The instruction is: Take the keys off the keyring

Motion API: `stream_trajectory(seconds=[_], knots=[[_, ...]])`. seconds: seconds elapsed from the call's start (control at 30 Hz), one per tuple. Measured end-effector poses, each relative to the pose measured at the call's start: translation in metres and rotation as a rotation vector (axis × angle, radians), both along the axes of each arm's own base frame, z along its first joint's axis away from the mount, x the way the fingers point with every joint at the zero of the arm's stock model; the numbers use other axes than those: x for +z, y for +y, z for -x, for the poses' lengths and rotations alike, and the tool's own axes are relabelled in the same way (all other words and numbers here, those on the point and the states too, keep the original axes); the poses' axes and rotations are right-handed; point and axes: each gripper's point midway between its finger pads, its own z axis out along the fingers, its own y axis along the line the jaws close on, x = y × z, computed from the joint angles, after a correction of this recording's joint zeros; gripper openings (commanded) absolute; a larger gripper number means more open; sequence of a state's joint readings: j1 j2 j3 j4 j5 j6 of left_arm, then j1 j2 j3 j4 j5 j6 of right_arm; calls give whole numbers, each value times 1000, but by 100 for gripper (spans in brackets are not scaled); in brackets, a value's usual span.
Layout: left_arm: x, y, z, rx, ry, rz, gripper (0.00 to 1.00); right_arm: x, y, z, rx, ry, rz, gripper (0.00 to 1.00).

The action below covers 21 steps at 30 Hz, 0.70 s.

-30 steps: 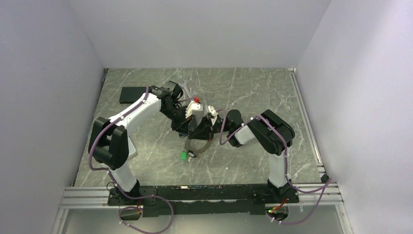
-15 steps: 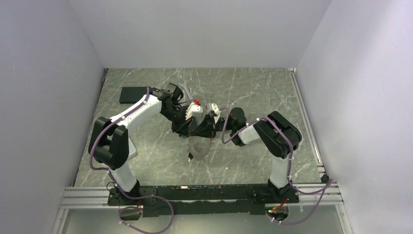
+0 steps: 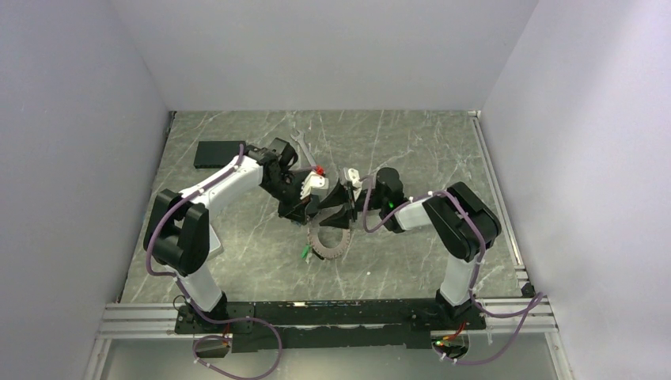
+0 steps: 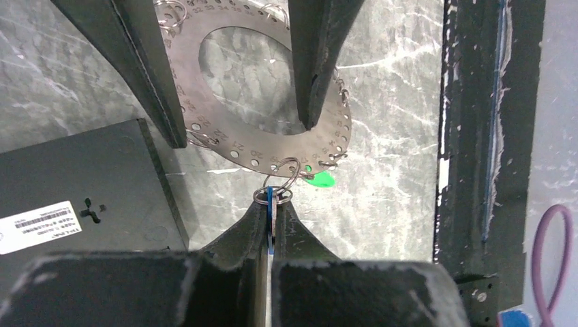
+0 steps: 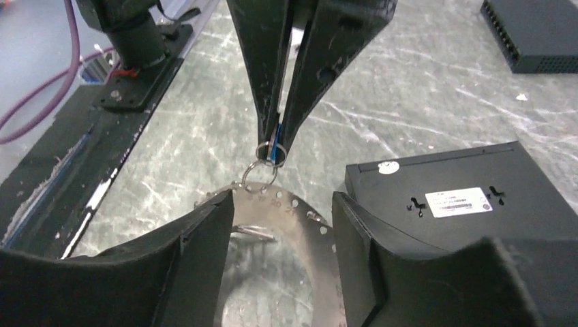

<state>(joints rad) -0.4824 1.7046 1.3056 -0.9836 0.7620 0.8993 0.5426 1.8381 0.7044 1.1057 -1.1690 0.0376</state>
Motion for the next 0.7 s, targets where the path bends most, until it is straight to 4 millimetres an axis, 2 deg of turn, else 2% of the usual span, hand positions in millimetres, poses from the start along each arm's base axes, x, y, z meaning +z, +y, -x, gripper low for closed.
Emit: stream_trajectory(seconds=[0.2, 0.47, 0.7], knots=[[-4, 5, -2, -68, -61, -12, 0, -10, 0, -4, 18, -28, 29, 60], [-11, 13, -9, -177, -171, -57, 0, 1, -2, -13, 15, -12, 1, 58], [-14, 5, -16, -301, -301, -78, 0, 8, 0, -17, 24, -7, -17, 54]])
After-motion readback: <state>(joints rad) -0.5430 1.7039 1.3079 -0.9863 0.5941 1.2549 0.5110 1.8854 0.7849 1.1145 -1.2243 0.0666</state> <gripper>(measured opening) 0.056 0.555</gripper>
